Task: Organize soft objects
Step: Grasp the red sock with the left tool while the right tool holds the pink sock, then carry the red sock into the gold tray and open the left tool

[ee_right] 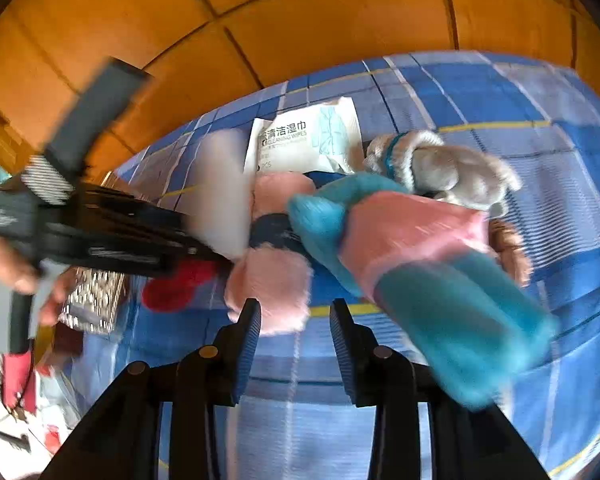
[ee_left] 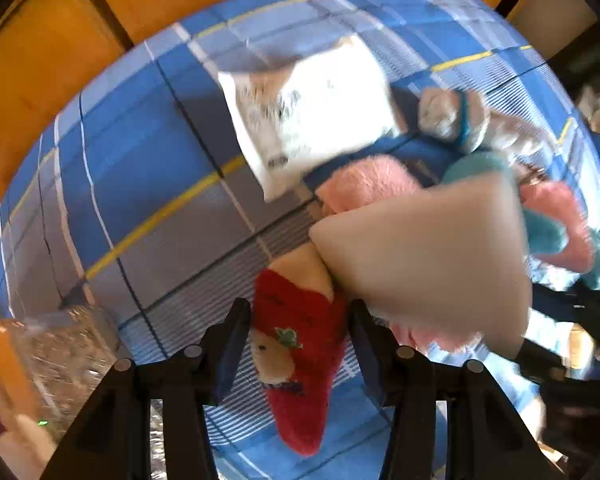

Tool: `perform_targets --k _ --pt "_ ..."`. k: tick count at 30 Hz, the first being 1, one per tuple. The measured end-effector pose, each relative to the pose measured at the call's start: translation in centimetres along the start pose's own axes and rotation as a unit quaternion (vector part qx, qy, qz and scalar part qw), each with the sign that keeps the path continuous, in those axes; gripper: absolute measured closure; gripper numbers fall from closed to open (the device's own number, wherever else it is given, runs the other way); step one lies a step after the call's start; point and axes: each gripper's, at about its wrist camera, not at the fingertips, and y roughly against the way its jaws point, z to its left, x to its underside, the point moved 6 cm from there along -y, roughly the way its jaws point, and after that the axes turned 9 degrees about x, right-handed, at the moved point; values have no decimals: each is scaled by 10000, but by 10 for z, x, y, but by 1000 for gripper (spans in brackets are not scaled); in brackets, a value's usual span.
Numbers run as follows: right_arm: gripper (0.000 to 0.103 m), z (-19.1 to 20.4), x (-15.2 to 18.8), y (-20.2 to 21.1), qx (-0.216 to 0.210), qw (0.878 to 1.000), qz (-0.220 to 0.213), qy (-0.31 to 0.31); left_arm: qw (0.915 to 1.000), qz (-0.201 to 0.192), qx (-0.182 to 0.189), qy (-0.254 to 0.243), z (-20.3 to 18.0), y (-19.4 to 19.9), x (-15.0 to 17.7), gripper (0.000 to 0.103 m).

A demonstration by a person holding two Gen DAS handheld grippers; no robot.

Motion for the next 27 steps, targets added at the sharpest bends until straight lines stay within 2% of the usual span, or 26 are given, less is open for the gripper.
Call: perform_targets --k 1,2,3,4,7,9,12,16,17,18,23,24,25,27 --pt "67 -2 4 6 9 10000 -6 90 10000 31 3 28 1 -5 2 62" --pt "67 -5 7 11 15 9999 -9 143 10000 32 0 37 2 -10 4 62" --pt "67 -9 10 18 36 9998 -31 187 9999 -100 -43 -17 1 -9 5 64" --pt "67 -12 11 24 58 9998 -80 185 9999 -147 -62 -35 -1 -8 5 71" --pt "67 -10 2 40 -44 9991 -405 99 9992 -385 5 78 -2 -1 12 80" --pt "67 -4 -8 49 -246 9976 -632 121 9986 -511 62 152 -1 2 19 82" --pt "67 10 -21 47 -531 9958 -724 149 9973 -691 99 218 -2 5 27 83" --pt "67 29 -38 31 -443 9960 -703 336 9966 -779 110 236 -7 0 38 83" --pt "67 32 -42 26 -304 9963 -686 412 9964 -795 134 263 -6 0 38 83" --pt "67 34 -47 22 -162 9964 -675 480 9961 -811 173 306 -4 0 40 83" --pt "67 45 -61 -3 -45 9959 -475 769 9946 -894 287 449 9 -3 37 83" --pt "71 46 -61 -8 -30 9960 -375 812 9944 -905 287 459 11 -1 38 83" --pt "83 46 -60 -12 54 9959 -289 852 9943 -921 283 461 12 1 38 84" --pt "84 44 -60 -15 43 9964 -296 797 9929 -1021 348 510 8 10 32 85"
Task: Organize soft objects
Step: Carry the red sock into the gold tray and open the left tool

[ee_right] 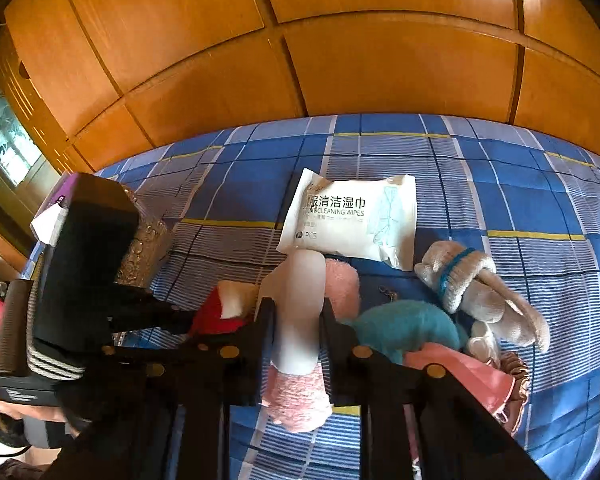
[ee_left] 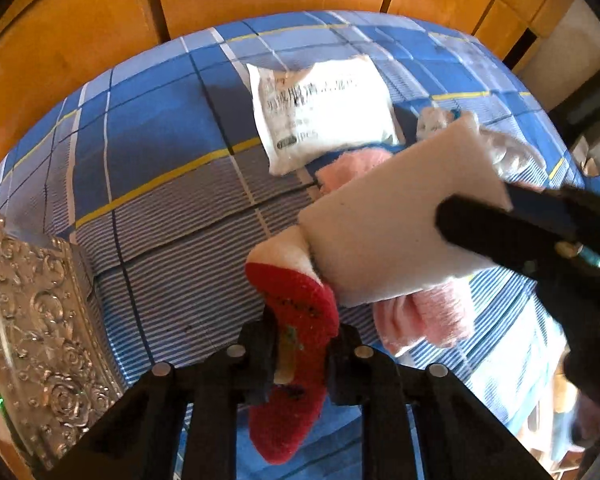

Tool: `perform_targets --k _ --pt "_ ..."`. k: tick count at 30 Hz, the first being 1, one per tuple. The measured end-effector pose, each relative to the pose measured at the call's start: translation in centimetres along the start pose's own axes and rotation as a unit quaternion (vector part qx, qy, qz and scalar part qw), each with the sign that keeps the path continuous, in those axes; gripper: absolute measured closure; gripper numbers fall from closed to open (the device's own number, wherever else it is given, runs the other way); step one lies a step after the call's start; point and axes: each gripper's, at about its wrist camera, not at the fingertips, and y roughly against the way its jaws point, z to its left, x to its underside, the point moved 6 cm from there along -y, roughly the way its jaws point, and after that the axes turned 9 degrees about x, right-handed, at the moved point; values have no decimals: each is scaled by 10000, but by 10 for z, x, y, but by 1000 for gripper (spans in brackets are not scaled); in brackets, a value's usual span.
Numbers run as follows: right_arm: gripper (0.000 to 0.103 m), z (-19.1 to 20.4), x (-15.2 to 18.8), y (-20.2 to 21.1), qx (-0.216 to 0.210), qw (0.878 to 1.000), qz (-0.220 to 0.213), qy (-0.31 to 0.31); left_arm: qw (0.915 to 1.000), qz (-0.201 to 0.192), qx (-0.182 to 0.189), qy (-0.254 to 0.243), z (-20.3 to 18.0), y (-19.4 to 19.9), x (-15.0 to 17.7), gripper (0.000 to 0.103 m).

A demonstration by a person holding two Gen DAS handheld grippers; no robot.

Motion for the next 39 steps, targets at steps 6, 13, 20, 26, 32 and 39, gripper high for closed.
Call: perform_targets --k 6,13,20,26,32,39 --pt "84 -16 -1 12 -24 9984 -232 -509 9984 -532 71 197 13 51 -32 86" --pt "84 -6 -2 14 35 9987 -239 -455 9901 -1271 -50 599 47 112 -91 85" --pt "84 14 -2 5 138 9996 -162 -196 9685 -2049 -581 1292 133 199 -108 85" --pt "84 26 -5 -1 276 9995 -147 -81 9364 -2562 -1239 2053 233 277 -54 85" --pt "84 20 -5 -4 586 9982 -70 -88 9100 -2788 -1451 2706 299 312 44 85" --pt "84 17 -2 -5 757 9969 -20 -229 8927 -2692 -1247 3391 326 291 157 85"
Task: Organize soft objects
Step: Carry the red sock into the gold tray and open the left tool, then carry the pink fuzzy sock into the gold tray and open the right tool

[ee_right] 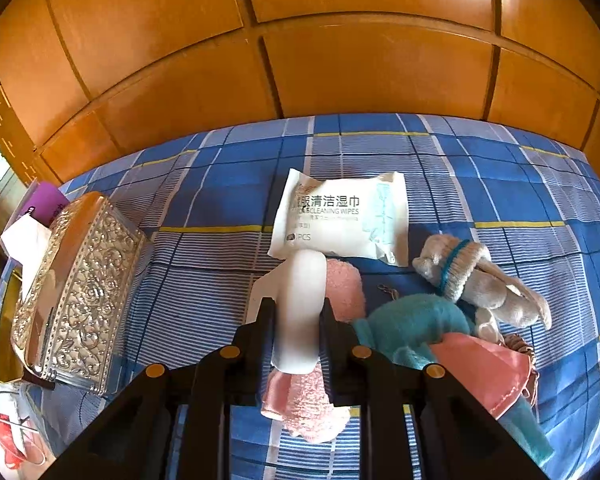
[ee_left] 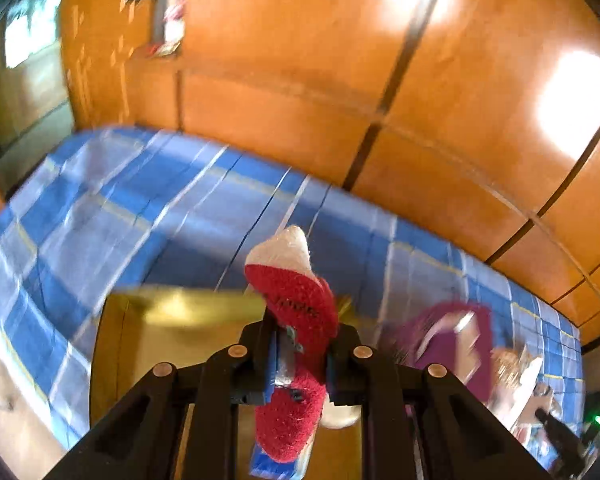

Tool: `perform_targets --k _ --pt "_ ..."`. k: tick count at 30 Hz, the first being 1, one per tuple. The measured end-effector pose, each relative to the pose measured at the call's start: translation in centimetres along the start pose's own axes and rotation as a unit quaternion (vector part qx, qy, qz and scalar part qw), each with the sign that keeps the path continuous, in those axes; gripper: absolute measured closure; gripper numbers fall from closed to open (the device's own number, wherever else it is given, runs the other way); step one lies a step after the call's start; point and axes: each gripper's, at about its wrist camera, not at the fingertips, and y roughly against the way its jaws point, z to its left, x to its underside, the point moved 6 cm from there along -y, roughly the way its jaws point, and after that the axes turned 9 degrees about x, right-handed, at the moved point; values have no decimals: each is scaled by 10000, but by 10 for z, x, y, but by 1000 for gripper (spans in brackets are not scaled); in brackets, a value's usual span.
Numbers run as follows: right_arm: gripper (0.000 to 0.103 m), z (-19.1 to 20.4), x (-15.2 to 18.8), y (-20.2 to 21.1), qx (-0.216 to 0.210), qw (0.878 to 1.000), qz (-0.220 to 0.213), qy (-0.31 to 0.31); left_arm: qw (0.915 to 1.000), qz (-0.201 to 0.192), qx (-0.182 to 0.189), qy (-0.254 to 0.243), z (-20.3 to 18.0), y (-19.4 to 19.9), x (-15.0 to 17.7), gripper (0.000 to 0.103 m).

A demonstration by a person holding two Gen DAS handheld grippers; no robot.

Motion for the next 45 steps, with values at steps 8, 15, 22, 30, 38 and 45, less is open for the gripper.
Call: perform_targets --k 8,15,22,30,38,45 --pt "84 1 3 2 221 9997 14 -72 9971 620 -16 442 46 -39 77 82" --pt "84 5 3 3 466 9989 42 -81 9975 481 279 429 36 -49 69 52" --pt "84 7 2 2 583 9981 42 -181 9999 -72 62 -110 15 -18 68 33" --pt "84 11 -1 8 454 9985 -42 -310 9995 -76 26 -315 2 4 117 33" --pt "84 6 -19 20 251 9973 -198 -661 9987 121 187 -453 -12 15 155 33" --pt "84 25 -60 40 -46 9954 -539 -796 9987 98 200 -450 -12 28 169 33"
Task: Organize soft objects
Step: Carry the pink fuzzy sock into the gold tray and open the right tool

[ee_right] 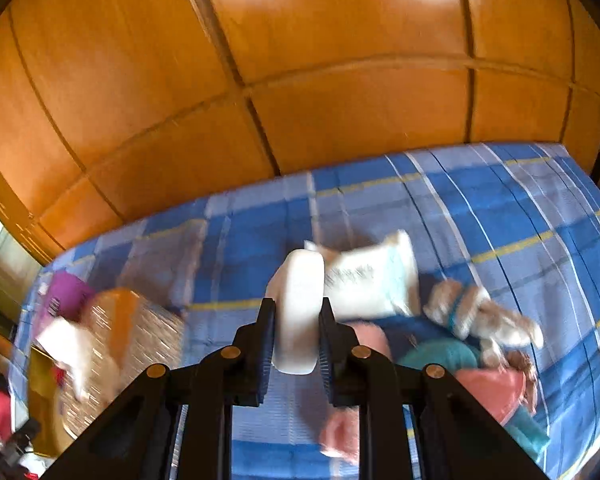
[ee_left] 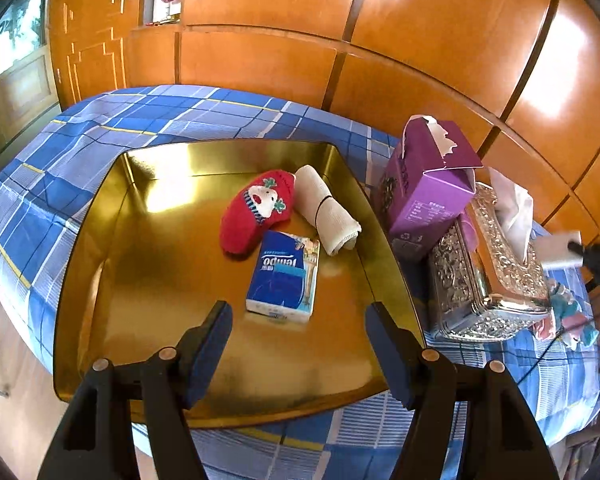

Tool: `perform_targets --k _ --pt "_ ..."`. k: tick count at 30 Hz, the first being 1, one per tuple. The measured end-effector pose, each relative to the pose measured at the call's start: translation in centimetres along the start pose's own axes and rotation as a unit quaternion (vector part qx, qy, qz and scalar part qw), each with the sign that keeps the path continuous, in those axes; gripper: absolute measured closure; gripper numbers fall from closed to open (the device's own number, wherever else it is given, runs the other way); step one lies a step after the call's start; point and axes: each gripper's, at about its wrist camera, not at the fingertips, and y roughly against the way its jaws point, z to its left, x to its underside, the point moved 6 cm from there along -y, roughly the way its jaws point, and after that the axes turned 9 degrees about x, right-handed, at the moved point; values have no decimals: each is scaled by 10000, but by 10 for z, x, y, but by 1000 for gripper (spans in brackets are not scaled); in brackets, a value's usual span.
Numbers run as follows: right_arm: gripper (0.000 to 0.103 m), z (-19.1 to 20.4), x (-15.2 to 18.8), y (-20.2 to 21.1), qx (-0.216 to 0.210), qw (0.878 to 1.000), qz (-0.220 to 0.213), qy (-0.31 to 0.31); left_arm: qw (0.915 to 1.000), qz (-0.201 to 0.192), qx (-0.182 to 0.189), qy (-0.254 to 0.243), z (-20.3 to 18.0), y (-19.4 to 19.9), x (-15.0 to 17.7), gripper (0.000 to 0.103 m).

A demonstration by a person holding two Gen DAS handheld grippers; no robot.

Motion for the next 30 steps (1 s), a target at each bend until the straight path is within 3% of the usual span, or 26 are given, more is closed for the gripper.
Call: perform_targets --k 4,10,15,18,24,27,29,30 --pt "84 44 -25 20 -447 9982 -364 146 9999 -88 -44 50 6 9 3 33" --pt "84 142 -36 67 -1754 9789 -738 741 9993 -220 -233 206 25 20 6 33" --pt "84 233 14 89 -2768 9439 -375 1762 9976 -374 -421 394 43 30 6 33" --pt "84 284 71 82 -3159 9155 282 2476 9963 -487 -474 530 53 37 4 32" --pt "81 341 154 37 -3213 8806 1337 3216 9940 -694 -559 635 65 50 -1 30" --pt "76 350 176 17 -2835 8854 1467 3379 9939 -696 -578 628 68 51 0 30" --pt "58 350 183 5 -2435 8922 1448 3518 9939 -692 -570 636 69 51 1 30" --pt "57 348 183 2 -2284 8944 1365 3594 9941 -686 -563 627 69 50 0 30"
